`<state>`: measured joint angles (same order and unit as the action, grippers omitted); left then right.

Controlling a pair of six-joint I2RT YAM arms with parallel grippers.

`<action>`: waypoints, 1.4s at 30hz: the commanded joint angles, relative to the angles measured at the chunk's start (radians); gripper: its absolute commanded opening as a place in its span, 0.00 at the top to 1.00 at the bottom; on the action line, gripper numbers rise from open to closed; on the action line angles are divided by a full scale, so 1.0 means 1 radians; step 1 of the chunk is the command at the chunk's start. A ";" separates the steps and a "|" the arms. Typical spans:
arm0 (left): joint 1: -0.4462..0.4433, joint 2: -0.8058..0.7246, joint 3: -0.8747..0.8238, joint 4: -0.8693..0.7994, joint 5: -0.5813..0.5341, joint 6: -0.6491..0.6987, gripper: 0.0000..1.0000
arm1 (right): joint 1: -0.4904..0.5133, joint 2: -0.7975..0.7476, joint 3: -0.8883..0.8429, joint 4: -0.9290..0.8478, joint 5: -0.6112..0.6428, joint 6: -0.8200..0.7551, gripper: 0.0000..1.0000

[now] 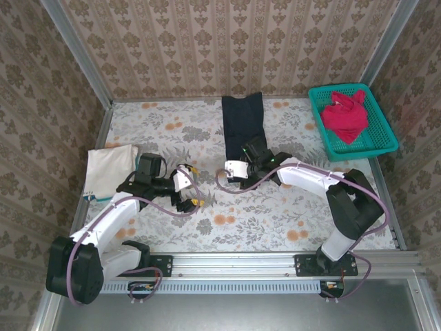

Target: Fold and stack the t-shirts

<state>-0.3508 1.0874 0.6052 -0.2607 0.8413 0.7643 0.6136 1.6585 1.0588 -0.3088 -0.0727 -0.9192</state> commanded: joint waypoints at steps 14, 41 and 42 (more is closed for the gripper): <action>0.008 -0.012 0.007 -0.023 0.028 0.030 0.00 | -0.046 0.207 0.069 0.007 0.139 -0.058 0.41; 0.009 0.005 -0.006 0.163 -0.006 -0.184 0.00 | 0.100 -0.140 -0.129 -0.222 0.024 0.204 1.00; 0.009 0.016 -0.004 0.196 -0.031 -0.244 0.00 | 0.115 -0.163 -0.137 -0.255 0.010 0.224 1.00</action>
<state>-0.3508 1.0863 0.6044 -0.1684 0.8333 0.6525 0.6975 1.5669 0.9463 -0.4591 0.0113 -0.7933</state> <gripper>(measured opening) 0.997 0.048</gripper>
